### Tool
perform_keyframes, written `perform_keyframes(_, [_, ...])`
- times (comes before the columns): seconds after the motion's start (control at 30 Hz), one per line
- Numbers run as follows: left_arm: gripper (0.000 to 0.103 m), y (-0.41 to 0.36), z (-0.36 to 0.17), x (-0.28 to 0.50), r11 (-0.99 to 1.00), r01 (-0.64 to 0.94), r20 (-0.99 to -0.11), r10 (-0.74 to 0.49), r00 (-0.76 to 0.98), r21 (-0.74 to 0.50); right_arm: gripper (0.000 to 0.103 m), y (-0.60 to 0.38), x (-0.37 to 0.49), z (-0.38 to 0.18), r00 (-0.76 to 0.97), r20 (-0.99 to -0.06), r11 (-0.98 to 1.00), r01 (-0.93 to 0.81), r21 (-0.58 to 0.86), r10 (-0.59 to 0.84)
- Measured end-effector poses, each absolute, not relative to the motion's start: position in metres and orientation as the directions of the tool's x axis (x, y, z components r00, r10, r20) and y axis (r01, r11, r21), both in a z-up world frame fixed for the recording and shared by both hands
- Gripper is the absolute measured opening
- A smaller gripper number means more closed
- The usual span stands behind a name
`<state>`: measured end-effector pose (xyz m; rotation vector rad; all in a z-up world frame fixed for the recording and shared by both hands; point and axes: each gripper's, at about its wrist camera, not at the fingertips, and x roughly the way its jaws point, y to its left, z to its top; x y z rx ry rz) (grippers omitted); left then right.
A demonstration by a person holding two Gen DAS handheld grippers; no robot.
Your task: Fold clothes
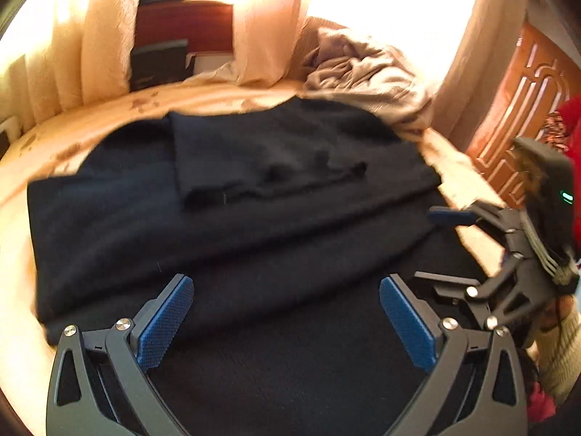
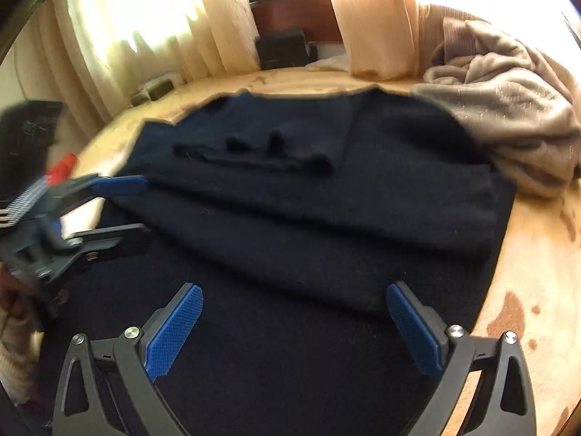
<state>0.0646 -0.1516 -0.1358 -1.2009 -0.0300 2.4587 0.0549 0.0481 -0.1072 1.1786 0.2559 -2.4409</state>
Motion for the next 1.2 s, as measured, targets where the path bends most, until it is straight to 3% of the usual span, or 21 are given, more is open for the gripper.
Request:
perform_keyframes(0.33, [0.103,-0.164,-0.134,0.061,-0.923,-0.267,-0.724,0.384,-0.573,-0.278,0.103,0.033,0.077,-0.127,-0.551,-0.81,-0.903,0.425,-0.063,-0.203])
perform_keyframes(0.57, [0.103,-0.149,-0.137,0.06,-0.947,-0.272,-0.765,0.3,-0.57,-0.169,0.103,0.035,0.076,-0.127,-0.55,-0.81,-0.904,0.424,-0.059,-0.205])
perform_keyframes(0.77, [0.103,-0.117,-0.141,0.064,-0.961,-0.268,-0.799,0.103,-0.593,0.075,0.103,0.036,0.075,-0.128,-0.55,-0.81,-0.903,0.424,-0.06,-0.205])
perform_keyframes(1.2, [0.103,-0.12,-0.138,0.066,-0.97,-0.24,-0.8,0.111,-0.59,0.043,0.103,0.035,0.076,-0.129,-0.552,-0.809,-0.905,0.421,-0.061,-0.203])
